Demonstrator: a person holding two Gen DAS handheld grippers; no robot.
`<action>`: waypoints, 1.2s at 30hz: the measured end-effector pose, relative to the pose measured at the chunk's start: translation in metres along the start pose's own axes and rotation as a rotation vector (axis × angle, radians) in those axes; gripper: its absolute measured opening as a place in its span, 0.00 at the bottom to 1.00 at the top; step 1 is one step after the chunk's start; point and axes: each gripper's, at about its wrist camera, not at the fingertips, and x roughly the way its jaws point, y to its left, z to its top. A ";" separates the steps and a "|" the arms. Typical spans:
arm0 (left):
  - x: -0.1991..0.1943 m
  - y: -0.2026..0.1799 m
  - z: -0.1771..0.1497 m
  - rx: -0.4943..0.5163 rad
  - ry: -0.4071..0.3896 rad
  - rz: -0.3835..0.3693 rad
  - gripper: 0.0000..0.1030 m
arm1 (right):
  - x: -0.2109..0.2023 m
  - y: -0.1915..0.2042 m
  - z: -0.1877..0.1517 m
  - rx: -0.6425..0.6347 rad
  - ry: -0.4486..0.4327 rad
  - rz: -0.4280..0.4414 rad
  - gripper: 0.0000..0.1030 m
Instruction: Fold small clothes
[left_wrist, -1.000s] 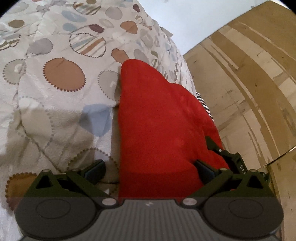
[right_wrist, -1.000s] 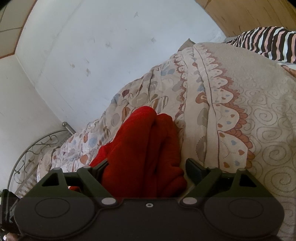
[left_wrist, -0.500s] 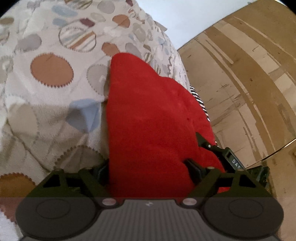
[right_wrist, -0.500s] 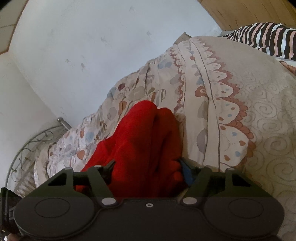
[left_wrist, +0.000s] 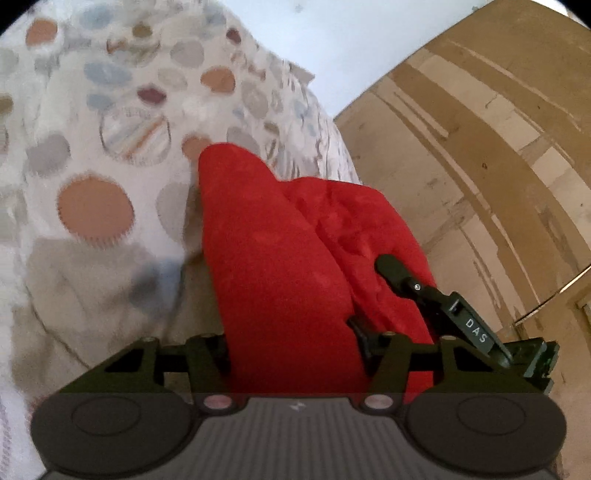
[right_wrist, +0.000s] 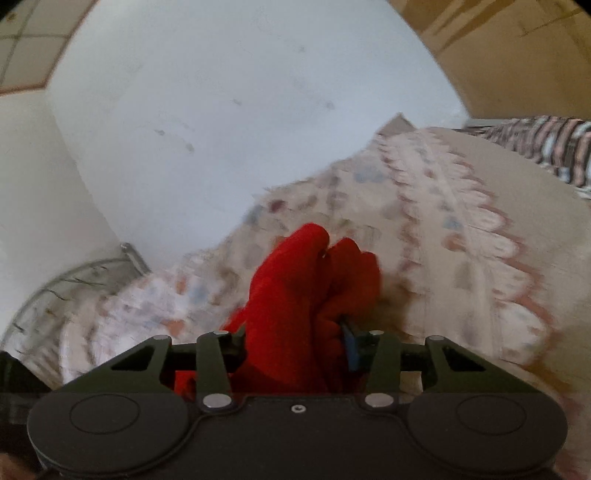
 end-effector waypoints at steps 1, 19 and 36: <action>-0.007 0.000 0.006 0.009 -0.017 0.011 0.58 | 0.006 0.006 0.002 -0.008 0.002 0.011 0.45; -0.080 0.098 0.032 -0.010 -0.125 0.352 0.70 | 0.160 0.088 -0.054 0.063 0.194 0.036 0.54; -0.080 0.098 0.027 0.017 -0.167 0.457 0.96 | 0.157 0.075 -0.066 0.033 0.176 0.047 0.74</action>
